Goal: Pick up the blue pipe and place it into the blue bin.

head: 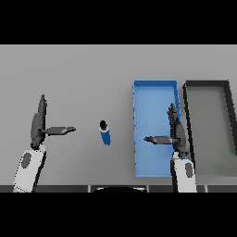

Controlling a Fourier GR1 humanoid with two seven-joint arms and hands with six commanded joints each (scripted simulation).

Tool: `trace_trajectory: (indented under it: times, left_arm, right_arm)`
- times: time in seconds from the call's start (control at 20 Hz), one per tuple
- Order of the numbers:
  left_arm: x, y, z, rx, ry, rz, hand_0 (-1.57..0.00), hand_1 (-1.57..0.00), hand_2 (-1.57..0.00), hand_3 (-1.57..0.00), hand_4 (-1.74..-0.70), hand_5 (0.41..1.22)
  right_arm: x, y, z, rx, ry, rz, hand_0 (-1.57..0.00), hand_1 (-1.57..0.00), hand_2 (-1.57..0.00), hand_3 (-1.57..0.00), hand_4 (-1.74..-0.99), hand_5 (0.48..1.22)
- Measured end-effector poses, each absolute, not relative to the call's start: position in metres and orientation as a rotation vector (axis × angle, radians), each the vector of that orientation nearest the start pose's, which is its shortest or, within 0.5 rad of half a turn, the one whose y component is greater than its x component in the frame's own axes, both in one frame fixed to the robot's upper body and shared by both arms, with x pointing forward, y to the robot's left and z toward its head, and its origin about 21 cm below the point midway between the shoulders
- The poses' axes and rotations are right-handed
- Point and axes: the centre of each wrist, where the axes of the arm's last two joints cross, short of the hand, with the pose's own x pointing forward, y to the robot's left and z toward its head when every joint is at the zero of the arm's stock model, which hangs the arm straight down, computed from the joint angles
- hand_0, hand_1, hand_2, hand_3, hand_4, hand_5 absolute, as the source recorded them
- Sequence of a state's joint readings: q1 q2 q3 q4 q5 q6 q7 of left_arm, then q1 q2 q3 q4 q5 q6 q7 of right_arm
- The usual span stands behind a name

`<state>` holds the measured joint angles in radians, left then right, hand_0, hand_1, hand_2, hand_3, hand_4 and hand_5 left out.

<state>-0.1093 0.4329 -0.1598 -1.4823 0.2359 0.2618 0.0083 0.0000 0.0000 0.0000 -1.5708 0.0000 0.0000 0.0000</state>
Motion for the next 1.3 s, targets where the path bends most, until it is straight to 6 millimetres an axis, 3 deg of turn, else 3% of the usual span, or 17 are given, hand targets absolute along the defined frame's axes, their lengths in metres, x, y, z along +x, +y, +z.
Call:
trace_trajectory:
  times: [0.3, 0.4, 0.5, 0.65, 0.9, 1.1, 1.3]
  left_arm:
    - [0.285, 0.283, 0.028, 0.246, -1.549, -0.084, 0.0, 0.0, 0.0, 0.0, -0.97, 0.594]
    - [0.283, 0.303, 0.038, 0.154, -1.569, -0.378, 0.0, 0.0, 0.0, 0.0, -0.97, 0.596]
    - [0.28, 0.316, 0.038, 0.114, -1.554, -0.483, 0.0, 0.0, 0.0, 0.0, -0.97, 0.596]
    - [0.282, 0.319, 0.038, 0.08, -1.55, -0.532, 0.0, 0.0, 0.0, 0.0, -0.97, 0.593]
    - [0.263, 0.309, 0.044, -0.076, -1.563, -0.677, 0.0, 0.0, 0.0, 0.0, -0.99, 0.566]
    - [0.244, 0.283, 0.048, -0.139, -1.45, -0.808, 0.0, 0.0, 0.0, 0.0, -1.03, 0.496]
    - [0.239, 0.252, 0.043, -0.2, -1.381, -0.911, 0.0, 0.0, 0.0, 0.0, -1.08, 0.469]
  right_arm:
    - [0.26, -0.235, -0.001, -0.002, -1.559, -0.003, 0.0, 0.0, 0.0, 0.0, -1.21, 0.594]
    - [0.254, -0.246, 0.008, -0.119, -1.661, 0.273, 0.0, 0.0, 0.0, 0.0, -1.198, 0.589]
    - [0.248, -0.246, 0.008, -0.14, -1.661, 0.371, 0.0, 0.0, 0.0, 0.0, -1.192, 0.587]
    - [0.249, -0.248, 0.015, -0.15, -1.658, 0.41, 0.0, 0.0, 0.0, 0.0, -1.187, 0.585]
    - [0.246, -0.247, 0.02, -0.141, -1.661, 0.399, 0.0, 0.0, 0.0, 0.0, -1.2, 0.58]
    - [0.246, -0.243, 0.018, -0.12, -1.656, 0.393, 0.0, 0.0, 0.0, 0.0, -1.229, 0.576]
    - [0.246, -0.245, 0.022, -0.129, -1.661, 0.394, 0.0, 0.0, 0.0, 0.0, -1.213, 0.572]
